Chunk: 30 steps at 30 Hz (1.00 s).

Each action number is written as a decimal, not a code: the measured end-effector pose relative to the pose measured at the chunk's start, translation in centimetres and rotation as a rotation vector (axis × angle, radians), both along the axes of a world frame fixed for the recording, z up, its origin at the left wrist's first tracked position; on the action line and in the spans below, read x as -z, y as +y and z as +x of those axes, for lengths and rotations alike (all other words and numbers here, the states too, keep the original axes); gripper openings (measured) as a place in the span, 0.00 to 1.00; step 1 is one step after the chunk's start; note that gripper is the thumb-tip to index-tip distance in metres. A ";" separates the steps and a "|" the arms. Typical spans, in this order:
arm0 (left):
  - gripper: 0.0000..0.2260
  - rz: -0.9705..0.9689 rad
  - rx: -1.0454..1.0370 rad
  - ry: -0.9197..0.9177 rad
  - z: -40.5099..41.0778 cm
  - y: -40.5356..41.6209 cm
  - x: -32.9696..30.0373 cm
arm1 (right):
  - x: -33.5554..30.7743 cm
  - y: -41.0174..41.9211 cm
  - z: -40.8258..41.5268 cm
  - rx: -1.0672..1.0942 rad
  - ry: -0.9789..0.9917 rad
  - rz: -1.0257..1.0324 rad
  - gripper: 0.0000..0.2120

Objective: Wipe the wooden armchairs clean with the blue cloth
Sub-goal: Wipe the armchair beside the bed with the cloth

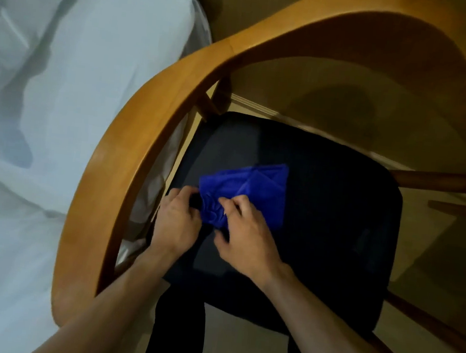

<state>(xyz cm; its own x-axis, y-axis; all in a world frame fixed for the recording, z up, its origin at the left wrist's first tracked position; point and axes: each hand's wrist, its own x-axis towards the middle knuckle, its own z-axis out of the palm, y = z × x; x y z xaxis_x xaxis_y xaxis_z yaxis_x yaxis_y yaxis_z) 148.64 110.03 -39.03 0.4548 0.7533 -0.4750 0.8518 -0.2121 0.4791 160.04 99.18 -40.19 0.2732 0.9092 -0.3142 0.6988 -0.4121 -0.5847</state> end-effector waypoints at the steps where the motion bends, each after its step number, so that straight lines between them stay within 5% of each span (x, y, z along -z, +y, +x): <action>1: 0.18 -0.015 -0.012 -0.007 -0.4 -0.5 -0.1 | -0.3 -0.1 0.6 0.006 -0.021 0.086 0.28; 4: 0.18 -0.055 -0.068 -0.034 -1.1 -1.6 -0.3 | 0.0 0.3 3.0 -0.072 -0.223 0.238 0.32; 8: 0.18 -0.048 -0.123 -0.041 -2.2 -1.9 -0.7 | 2.2 1.7 6.0 -0.592 -0.517 -0.016 0.47; 18: 0.22 -0.028 -0.167 -0.054 -4.8 -1.4 -0.5 | 5.2 3.4 6.3 -0.840 -0.556 0.036 0.40; 21: 0.20 -0.047 -0.169 -0.074 -4.6 -1.5 -0.4 | 3.6 6.2 7.2 -0.739 -0.532 0.031 0.39; 25: 0.17 0.009 -0.157 -0.049 -4.5 -1.3 0.1 | 2.7 13.6 11.9 -0.184 -0.496 0.048 0.37; 30: 0.18 0.005 -0.190 0.042 -5.0 -0.8 0.7 | 4.8 13.8 9.5 -0.121 -0.576 -0.082 0.30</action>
<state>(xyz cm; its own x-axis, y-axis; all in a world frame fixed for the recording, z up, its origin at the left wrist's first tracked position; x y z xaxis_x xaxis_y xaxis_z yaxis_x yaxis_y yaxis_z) 143.69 109.19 -39.71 0.2841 0.8259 -0.4870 0.8960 -0.0480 0.4414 169.58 113.02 -45.01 0.3164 0.9236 -0.2164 0.9390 -0.3374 -0.0672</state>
